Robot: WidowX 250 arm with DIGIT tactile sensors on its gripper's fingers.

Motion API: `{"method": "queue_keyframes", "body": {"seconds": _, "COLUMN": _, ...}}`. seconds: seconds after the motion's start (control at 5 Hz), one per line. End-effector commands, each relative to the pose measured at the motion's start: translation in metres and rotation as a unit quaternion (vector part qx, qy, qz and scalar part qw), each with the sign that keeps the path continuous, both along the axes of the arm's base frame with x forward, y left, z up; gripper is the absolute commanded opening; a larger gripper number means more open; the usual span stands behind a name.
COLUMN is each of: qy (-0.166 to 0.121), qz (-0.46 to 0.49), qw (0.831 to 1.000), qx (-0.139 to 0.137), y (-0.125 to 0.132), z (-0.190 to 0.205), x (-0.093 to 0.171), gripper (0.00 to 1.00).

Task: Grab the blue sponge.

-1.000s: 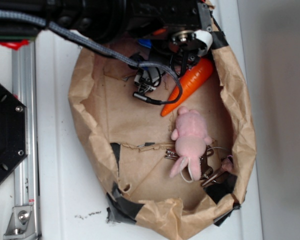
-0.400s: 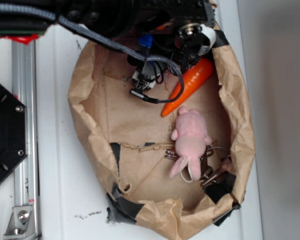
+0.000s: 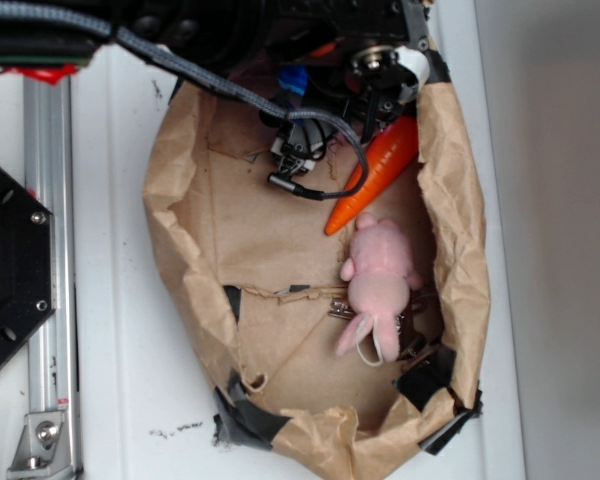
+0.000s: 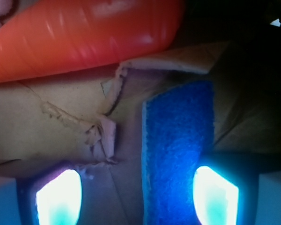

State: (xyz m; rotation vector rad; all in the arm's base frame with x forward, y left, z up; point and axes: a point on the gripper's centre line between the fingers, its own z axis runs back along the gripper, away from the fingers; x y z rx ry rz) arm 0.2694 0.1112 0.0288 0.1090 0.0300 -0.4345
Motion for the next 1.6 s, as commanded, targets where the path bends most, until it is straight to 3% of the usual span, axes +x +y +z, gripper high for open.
{"method": "queue_keyframes", "body": {"seconds": 0.0, "qy": 0.007, "qz": 0.008, "qw": 1.0, "qx": -0.002, "y": 0.003, "z": 0.0, "x": -0.005, "gripper": 0.0}}
{"method": "queue_keyframes", "body": {"seconds": 0.4, "qy": 0.022, "qz": -0.044, "qw": 0.999, "qx": -0.023, "y": -0.032, "z": 0.012, "x": -0.013, "gripper": 0.0}}
{"method": "queue_keyframes", "body": {"seconds": 0.6, "qy": 0.021, "qz": -0.081, "qw": 0.996, "qx": -0.012, "y": -0.052, "z": 0.018, "x": -0.019, "gripper": 0.0}}
{"method": "queue_keyframes", "body": {"seconds": 0.8, "qy": 0.001, "qz": -0.116, "qw": 0.993, "qx": -0.023, "y": -0.074, "z": 0.038, "x": -0.024, "gripper": 0.0}}
{"method": "queue_keyframes", "body": {"seconds": 1.2, "qy": -0.004, "qz": -0.094, "qw": 0.995, "qx": -0.02, "y": -0.068, "z": 0.041, "x": -0.02, "gripper": 0.0}}
{"method": "queue_keyframes", "body": {"seconds": 1.4, "qy": -0.016, "qz": -0.063, "qw": 0.998, "qx": -0.008, "y": -0.061, "z": 0.039, "x": -0.019, "gripper": 1.0}}
